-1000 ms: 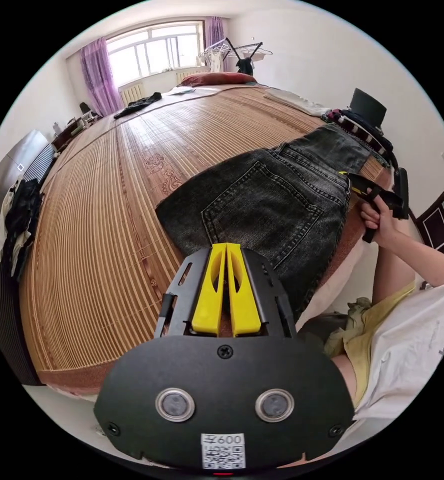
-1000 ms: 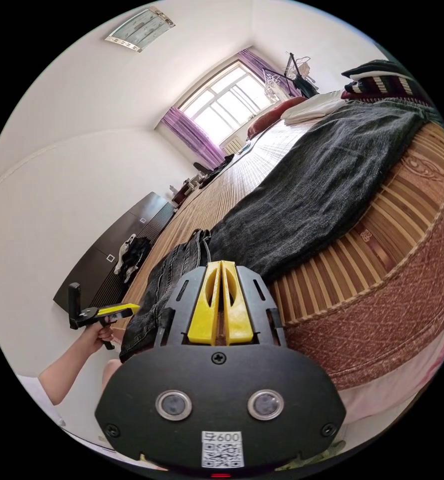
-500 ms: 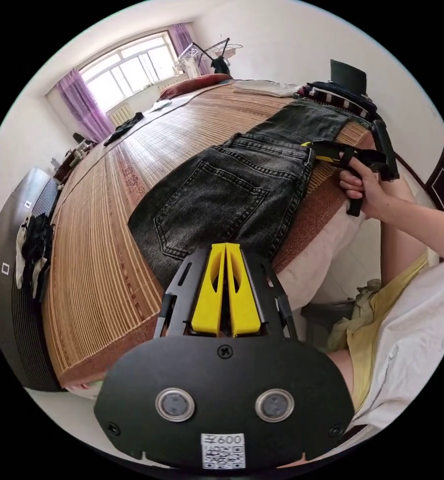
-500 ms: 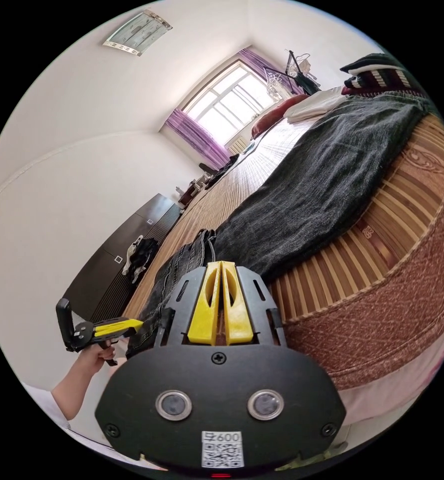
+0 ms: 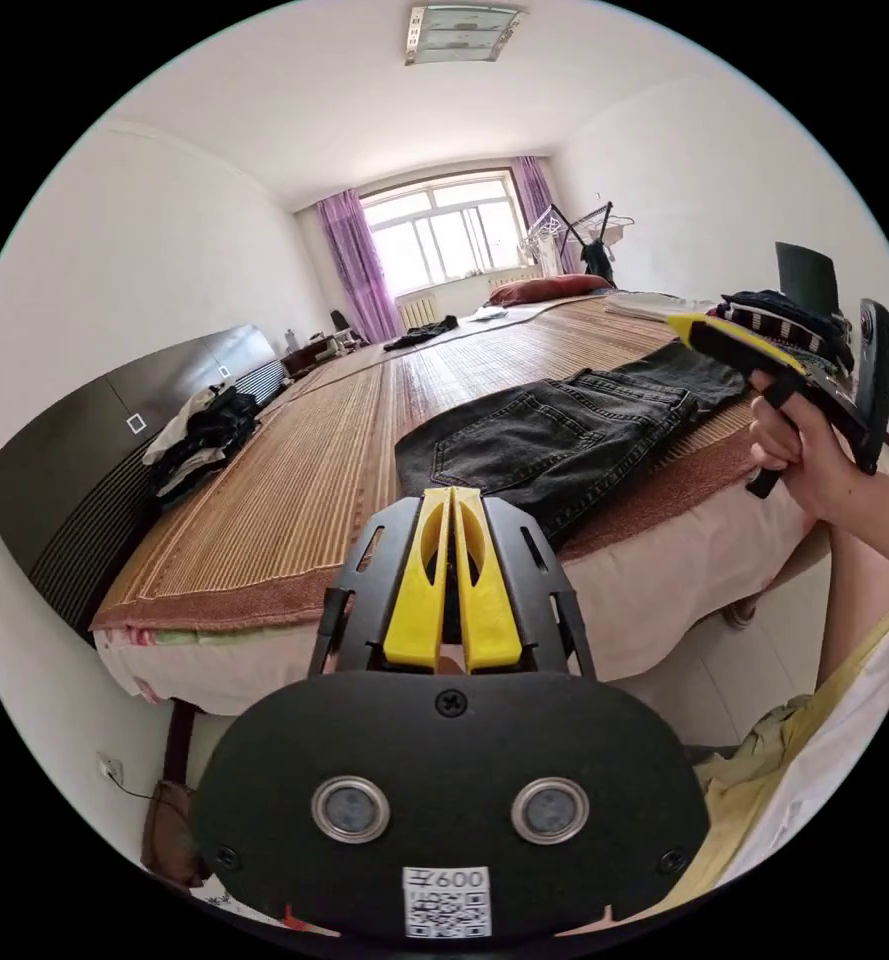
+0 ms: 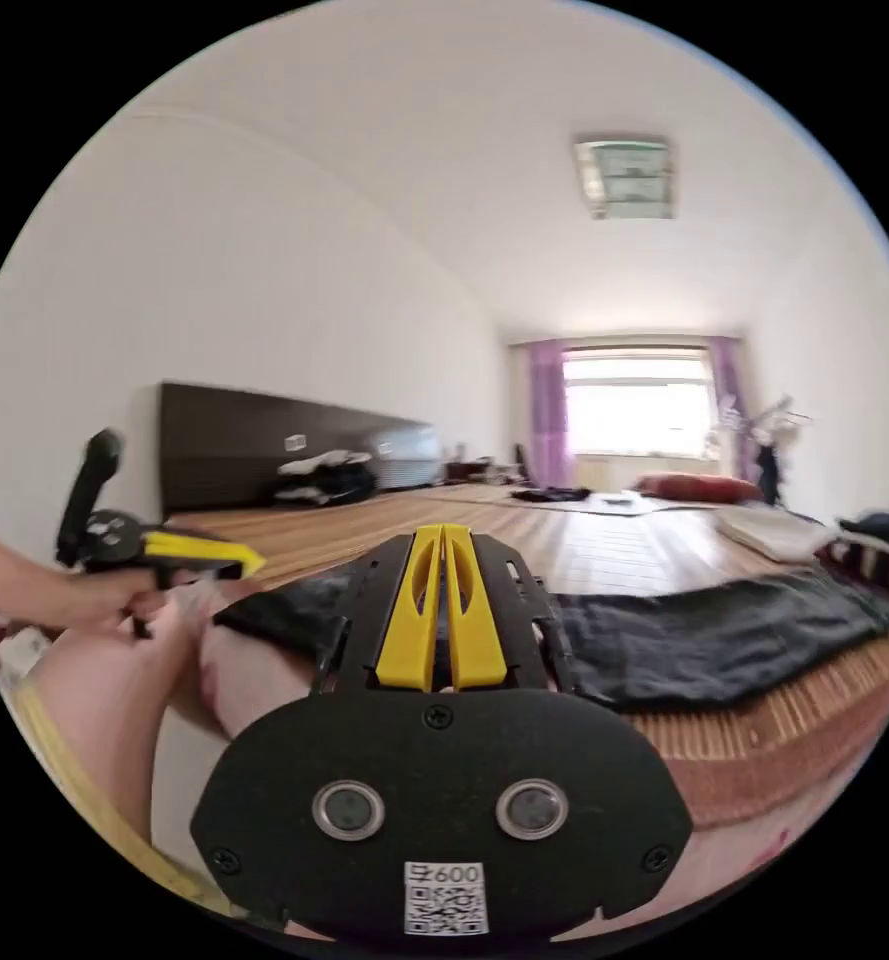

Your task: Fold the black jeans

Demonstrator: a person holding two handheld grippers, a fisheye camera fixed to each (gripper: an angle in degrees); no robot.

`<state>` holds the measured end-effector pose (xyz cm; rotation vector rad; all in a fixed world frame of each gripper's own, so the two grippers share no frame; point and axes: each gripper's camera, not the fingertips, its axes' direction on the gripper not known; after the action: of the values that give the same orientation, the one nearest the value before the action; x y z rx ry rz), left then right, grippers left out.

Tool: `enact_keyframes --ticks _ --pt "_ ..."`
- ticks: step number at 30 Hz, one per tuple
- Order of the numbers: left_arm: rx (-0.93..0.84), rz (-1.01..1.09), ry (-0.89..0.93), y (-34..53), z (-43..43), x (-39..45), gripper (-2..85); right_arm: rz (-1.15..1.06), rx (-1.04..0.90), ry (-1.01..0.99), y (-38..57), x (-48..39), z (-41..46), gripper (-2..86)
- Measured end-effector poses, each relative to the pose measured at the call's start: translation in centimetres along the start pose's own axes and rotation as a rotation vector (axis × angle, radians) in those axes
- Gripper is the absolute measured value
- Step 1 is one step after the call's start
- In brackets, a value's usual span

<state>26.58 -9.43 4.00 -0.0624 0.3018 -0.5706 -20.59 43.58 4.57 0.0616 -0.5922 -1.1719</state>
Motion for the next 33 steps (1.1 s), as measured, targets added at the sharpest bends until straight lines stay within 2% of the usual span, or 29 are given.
enact_keyframes --ticks 1,3,4,5,6,8,11,14,19,23,27,29,33 --pt "-0.004 -0.007 0.027 0.4 0.8 0.8 0.2 0.017 -0.097 -0.058 -0.7 -1.3 2.2 -0.8" --pt "-0.072 -0.054 0.128 2.2 5.3 3.9 0.2 -0.01 -0.255 -0.053 -1.3 -3.5 5.3 -0.8" --pt "-0.102 -0.088 0.104 4.1 7.7 5.5 0.2 -0.051 -0.361 0.033 -1.0 -4.8 7.5 -0.8" --pt "-0.051 -0.091 0.084 5.3 7.8 6.2 0.2 -0.097 -0.488 0.18 -0.3 -5.6 9.5 -0.8" --pt "0.011 -0.07 0.056 7.4 7.9 7.6 0.3 -0.135 -0.508 0.192 0.2 -5.9 10.0 -0.8" --pt "0.045 0.002 0.009 9.6 8.3 9.9 0.4 -0.089 -0.421 0.132 0.8 -5.5 9.5 -0.8" --pt "0.021 0.073 -0.02 11.2 9.1 12.5 1.0 0.004 -0.434 0.052 0.3 -4.5 9.7 -0.8" --pt "-0.014 0.067 -0.014 12.5 9.7 14.0 2.8 0.0 -0.43 0.043 0.1 -5.1 10.0 -0.8" --pt "-0.064 0.124 -0.305 15.8 7.9 19.1 10.4 -0.022 -0.415 0.068 0.1 -6.6 10.5 -0.8" --pt "0.011 0.171 -0.345 18.8 6.6 21.8 10.0 0.026 -0.392 0.054 0.1 -6.7 10.6 -0.8" --pt "-0.086 0.169 -0.438 19.2 9.2 22.6 7.9 0.04 -0.374 0.052 0.2 -7.0 10.7 -0.8" --pt "-0.106 0.13 -0.44 19.1 9.8 22.5 6.1 0.043 -0.368 0.054 0.2 -7.3 10.8 -0.8" --pt "-0.158 0.188 -0.429 18.4 11.6 23.6 4.8 0.061 -0.36 0.052 0.2 -7.4 10.9 -0.8"
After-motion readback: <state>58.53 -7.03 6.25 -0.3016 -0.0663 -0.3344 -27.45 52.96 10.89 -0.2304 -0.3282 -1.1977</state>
